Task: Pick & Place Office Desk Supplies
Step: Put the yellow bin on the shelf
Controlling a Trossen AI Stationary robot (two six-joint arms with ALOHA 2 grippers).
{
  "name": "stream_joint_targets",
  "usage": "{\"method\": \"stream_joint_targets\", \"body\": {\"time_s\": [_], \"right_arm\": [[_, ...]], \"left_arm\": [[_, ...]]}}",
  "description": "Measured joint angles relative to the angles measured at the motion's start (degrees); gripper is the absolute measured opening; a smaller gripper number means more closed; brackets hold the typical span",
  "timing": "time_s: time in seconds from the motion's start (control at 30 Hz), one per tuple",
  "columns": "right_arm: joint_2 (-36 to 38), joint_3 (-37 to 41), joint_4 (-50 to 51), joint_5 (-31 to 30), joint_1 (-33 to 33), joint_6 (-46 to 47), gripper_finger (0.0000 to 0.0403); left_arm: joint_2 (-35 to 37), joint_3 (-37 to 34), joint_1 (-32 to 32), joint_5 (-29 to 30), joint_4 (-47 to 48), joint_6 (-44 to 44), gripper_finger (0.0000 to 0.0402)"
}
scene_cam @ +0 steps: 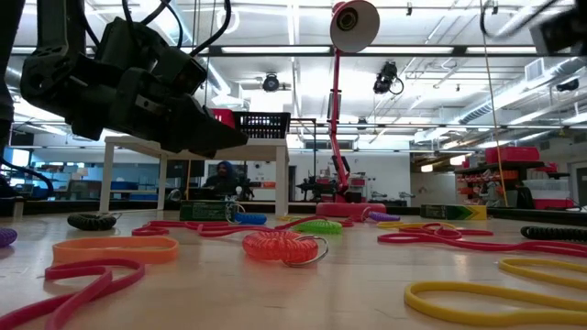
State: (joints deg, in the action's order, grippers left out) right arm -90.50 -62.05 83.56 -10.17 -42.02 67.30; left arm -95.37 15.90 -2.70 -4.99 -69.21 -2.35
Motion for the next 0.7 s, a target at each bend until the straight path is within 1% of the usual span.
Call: {"method": "stream_joint_targets", "body": {"time_s": [0.13,0.23,0.5,0.7], "right_arm": [[0.0,4.5,-1.9,2.8,0.9,-5.7,0.0138],[0.4,7.3,-2.3,3.8,2.3,-7.4,0.0139],[4.2,11.0,-9.5,4.5,5.8,-11.8,0.0140],[5.4,12.5,-12.0,5.5,7.3,-13.3,0.0140]], "left_arm": [[0.0,0.0,0.0,0.0,0.0,0.0,0.0009],[0.0,0.0,0.0,0.0,0.0,0.0,0.0009],[0.0,0.0,0.0,0.0,0.0,0.0,0.0009],[0.0,0.0,0.0,-0.2,0.0,0.0,0.0009]]}}
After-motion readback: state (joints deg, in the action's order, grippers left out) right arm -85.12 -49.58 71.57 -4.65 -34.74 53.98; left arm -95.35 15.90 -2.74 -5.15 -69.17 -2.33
